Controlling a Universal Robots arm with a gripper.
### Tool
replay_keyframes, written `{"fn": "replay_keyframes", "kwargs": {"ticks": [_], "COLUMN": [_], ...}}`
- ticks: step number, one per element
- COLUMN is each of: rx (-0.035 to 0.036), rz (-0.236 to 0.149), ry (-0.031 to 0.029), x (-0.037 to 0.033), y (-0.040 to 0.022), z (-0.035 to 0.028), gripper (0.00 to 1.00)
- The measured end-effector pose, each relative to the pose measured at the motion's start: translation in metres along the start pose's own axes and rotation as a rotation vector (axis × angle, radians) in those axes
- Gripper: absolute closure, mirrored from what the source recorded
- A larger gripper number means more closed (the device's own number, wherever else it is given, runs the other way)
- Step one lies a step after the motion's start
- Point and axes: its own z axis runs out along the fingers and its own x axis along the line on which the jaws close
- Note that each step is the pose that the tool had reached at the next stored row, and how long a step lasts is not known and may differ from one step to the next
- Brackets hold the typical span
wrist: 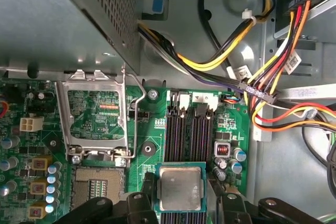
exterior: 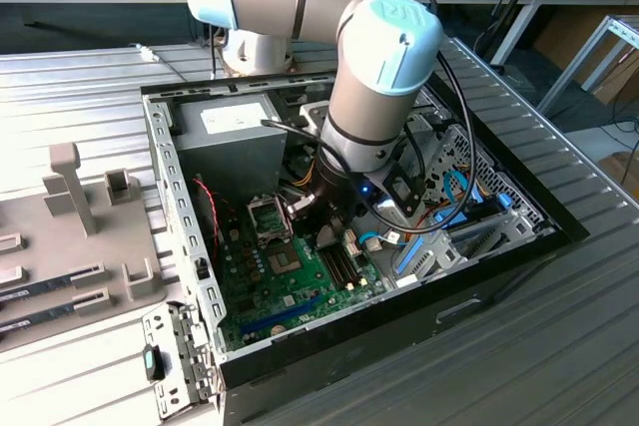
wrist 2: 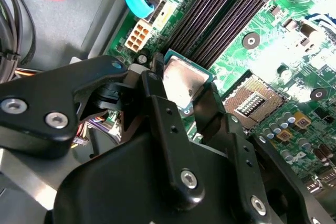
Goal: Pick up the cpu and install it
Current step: 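Place the cpu into insertion slot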
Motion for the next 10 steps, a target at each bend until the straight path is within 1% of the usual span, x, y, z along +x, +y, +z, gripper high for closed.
{"fn": "replay_keyframes", "kwargs": {"ticks": [6,8,10], "rx": [-0.0002,-0.0023,-0.0005], "rz": [0.000,0.000,0.000], "ry": [-0.0003,-0.0021,-0.0014], "x": [0.0000,-0.0002,-0.0002], "y": [0.0000,0.0004,0.0001], "z": [0.0008,-0.0029,-0.0067], "gripper": [0.53,0.53,0.53]}}
